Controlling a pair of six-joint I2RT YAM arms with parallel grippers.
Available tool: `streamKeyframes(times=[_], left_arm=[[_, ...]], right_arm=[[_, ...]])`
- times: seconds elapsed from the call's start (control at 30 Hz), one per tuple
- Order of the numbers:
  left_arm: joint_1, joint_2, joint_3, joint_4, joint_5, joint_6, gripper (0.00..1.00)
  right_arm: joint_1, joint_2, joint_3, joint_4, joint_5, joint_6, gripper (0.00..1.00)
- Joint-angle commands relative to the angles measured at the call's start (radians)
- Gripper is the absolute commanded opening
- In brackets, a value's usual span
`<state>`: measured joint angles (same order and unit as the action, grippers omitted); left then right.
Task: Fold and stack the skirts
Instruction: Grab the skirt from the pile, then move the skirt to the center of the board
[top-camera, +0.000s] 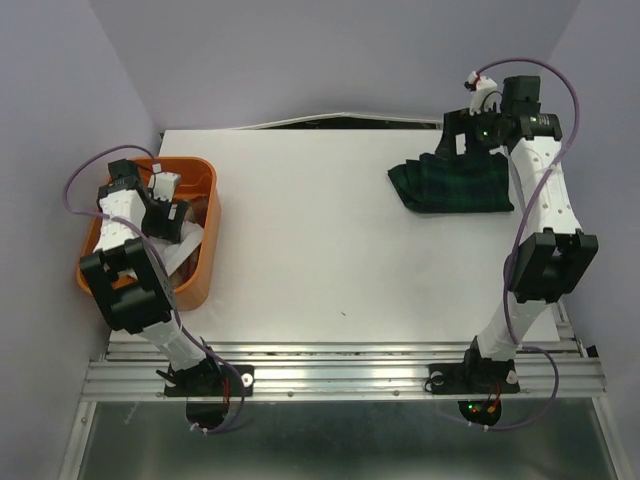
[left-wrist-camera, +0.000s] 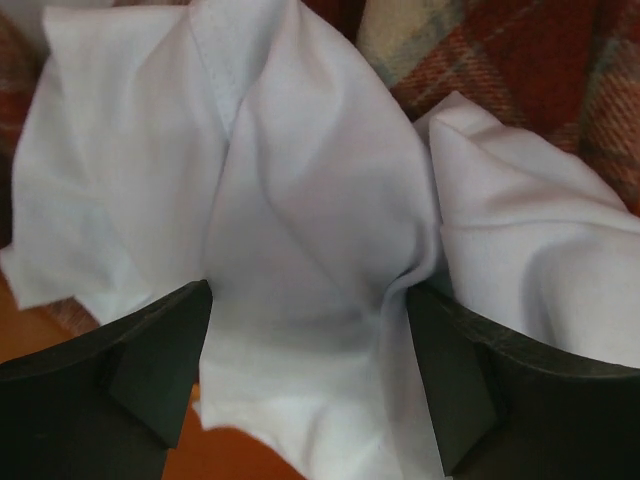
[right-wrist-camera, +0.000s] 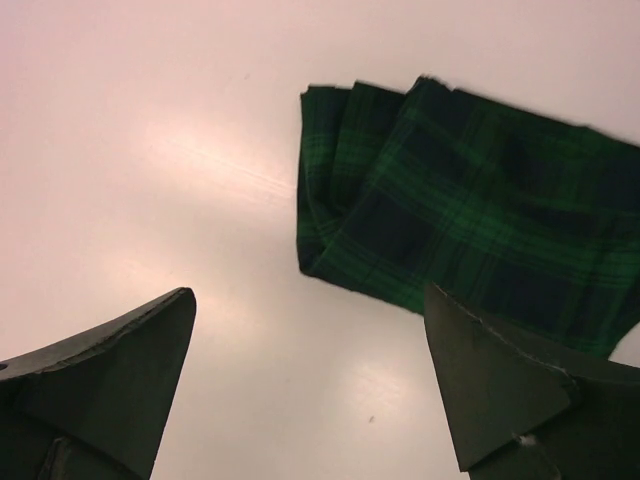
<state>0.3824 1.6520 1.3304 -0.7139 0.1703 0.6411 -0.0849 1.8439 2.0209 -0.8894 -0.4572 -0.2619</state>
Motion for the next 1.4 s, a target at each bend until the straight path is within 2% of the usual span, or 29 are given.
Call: streamKeyframes(times=[0.0, 0.07, 0.17, 0.2, 0.3, 0.4, 0.5, 0.67, 0.77, 0.93, 1.0, 1.07, 1.1, 1.13, 1.2, 1.23, 1.3, 1.37], left_arm=[[0.01, 0.064, -0.028, 0.135, -0.009, 0.038, 0.91], [0.01, 0.092, -0.036, 0.166, -0.008, 0.048, 0.89], [0.012, 0.123, -0.027, 0.157, 0.004, 0.055, 0.63], [0.013, 0.106, -0.022, 0.146, 0.027, 0.058, 0.43], [0.015, 0.033, -0.01, 0.107, 0.058, 0.058, 0.12], [0.016, -0.093, 0.047, 0.047, 0.063, 0.051, 0.01], [0.016, -0.191, 0.159, -0.022, 0.038, 0.028, 0.02], [0.016, -0.244, 0.302, -0.076, 0.04, 0.008, 0.0], [0.015, -0.258, 0.424, -0.114, 0.119, -0.02, 0.0], [-0.026, -0.27, 0.659, -0.183, 0.481, -0.052, 0.0], [-0.138, -0.29, 0.685, -0.206, 0.576, -0.064, 0.0], [-0.245, -0.322, 0.636, -0.152, 0.594, -0.087, 0.0], [-0.345, -0.365, 0.588, -0.107, 0.595, -0.143, 0.0], [-0.376, -0.389, 0.473, -0.019, 0.604, -0.17, 0.0], [-0.471, -0.425, 0.353, 0.063, 0.614, -0.219, 0.0], [-0.547, -0.438, 0.251, 0.132, 0.614, -0.26, 0.02], [-0.62, -0.433, 0.169, 0.172, 0.656, -0.297, 0.07], [-0.709, -0.4, 0.075, 0.224, 0.705, -0.322, 0.08]], right_arm=[[0.016, -0.066, -0.097, -0.036, -0.026, 0.036, 1.0], [0.016, -0.092, -0.131, -0.034, -0.02, 0.039, 1.0], [0.016, -0.113, -0.142, -0.039, -0.003, 0.032, 1.0], [0.016, -0.115, -0.14, -0.048, 0.002, 0.026, 1.0], [0.016, -0.124, -0.139, -0.057, 0.009, 0.02, 1.0], [0.016, -0.127, -0.148, -0.06, -0.001, 0.02, 1.0], [0.016, -0.124, -0.169, -0.056, -0.023, 0.021, 1.0], [0.016, -0.123, -0.179, -0.046, -0.04, 0.026, 1.0], [0.016, -0.127, -0.179, -0.043, -0.044, 0.026, 1.0], [0.016, -0.14, -0.202, -0.04, -0.07, 0.026, 1.0], [0.016, -0.14, -0.214, -0.065, -0.101, 0.004, 1.0], [0.016, -0.141, -0.226, -0.088, -0.138, -0.014, 1.0], [0.016, -0.144, -0.243, -0.111, -0.149, -0.037, 1.0], [0.016, -0.146, -0.255, -0.124, -0.165, -0.045, 1.0], [0.016, -0.146, -0.278, -0.149, -0.178, -0.077, 1.0], [0.016, -0.146, -0.306, -0.176, -0.188, -0.091, 1.0], [0.016, -0.15, -0.341, -0.2, -0.201, -0.117, 1.0], [0.016, -0.172, -0.413, -0.212, -0.225, -0.132, 1.0]])
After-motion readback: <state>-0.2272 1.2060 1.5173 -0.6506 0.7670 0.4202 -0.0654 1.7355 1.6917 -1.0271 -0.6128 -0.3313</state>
